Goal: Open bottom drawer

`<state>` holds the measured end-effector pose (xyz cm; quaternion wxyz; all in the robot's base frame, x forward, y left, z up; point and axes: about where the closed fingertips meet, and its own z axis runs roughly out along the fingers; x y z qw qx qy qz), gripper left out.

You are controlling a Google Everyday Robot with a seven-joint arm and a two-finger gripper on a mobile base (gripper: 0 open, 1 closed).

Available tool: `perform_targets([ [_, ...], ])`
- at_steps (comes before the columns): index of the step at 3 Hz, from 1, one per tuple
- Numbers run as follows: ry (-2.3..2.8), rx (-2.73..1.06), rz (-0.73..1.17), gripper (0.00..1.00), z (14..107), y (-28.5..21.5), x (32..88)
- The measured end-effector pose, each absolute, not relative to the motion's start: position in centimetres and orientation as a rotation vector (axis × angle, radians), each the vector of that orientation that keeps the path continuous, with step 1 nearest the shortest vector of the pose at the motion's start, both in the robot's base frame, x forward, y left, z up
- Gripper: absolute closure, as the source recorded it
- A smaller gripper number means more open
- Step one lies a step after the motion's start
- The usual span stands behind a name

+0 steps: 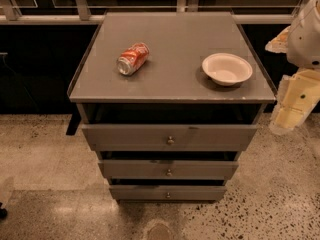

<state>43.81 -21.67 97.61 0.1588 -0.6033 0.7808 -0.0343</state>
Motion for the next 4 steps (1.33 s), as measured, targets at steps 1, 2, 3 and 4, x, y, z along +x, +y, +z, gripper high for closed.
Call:
perform_targets([
  [1,2.232,-1.725,-0.098,0.00,97.6,-21.7,43.8],
  [2,2.211,-1.674,-0.091,0.00,96.8,-22.3,43.5],
  [3,2.205,-1.557,0.004,0.00,92.7,-23.7,41.6],
  [4,2.238,-1.384,0.115,0.00,86.1,-25.3,38.8],
])
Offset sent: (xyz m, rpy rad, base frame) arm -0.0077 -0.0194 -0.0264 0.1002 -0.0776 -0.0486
